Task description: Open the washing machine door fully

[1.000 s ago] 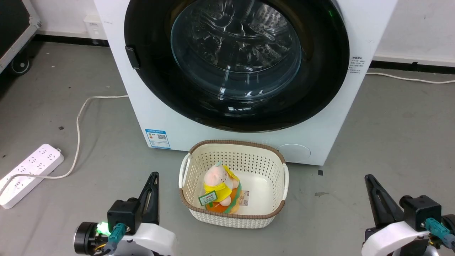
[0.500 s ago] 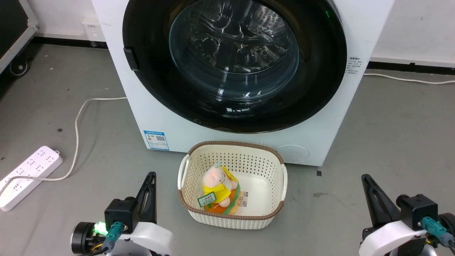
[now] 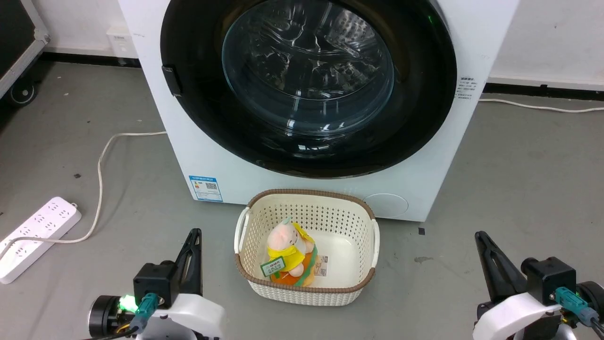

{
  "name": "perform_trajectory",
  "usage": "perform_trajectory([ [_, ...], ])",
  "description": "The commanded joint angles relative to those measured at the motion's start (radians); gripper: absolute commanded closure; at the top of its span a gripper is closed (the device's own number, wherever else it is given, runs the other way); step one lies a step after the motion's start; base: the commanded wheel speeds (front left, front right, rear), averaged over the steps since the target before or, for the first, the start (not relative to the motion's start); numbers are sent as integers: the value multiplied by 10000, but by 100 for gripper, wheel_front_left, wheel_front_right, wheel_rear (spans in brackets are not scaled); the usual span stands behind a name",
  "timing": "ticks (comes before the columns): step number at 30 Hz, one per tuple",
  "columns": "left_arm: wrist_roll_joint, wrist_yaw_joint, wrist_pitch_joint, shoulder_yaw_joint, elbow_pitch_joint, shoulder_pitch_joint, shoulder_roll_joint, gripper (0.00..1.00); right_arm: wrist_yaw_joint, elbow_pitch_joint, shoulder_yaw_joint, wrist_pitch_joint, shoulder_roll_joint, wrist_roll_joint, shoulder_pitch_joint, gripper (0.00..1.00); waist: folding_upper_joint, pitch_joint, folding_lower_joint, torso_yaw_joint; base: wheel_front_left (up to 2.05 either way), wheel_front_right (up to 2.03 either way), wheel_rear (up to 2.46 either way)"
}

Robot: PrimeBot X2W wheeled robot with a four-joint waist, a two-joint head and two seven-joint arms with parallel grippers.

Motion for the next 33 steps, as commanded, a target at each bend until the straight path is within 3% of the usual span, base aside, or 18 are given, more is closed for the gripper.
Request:
perform_trajectory([
  [1,103,-31,45,33,-58,114,20,100,-4,-64,42,40,50,29,37,100,0,-5,0,-5,0,0,0],
  [10,150,-67,146,134,-96,131,22,100,-5,-104,131,113,56,38,42,100,0,-36,0,-43,0,0,0],
  [11,77,-48,123,96,-42,7,2,0,0,-44,106,94,2,2,0,0,0,-37,0,-45,0,0,0],
  [25,99,18,-76,-77,80,27,3,0,-1,-8,128,-125,4,333,-17,0,0,-57,0,-62,0,0,0],
  [33,114,76,-212,-194,108,16,6,0,-1,92,231,-172,-125,1099,-222,0,0,15,0,-31,0,0,0],
])
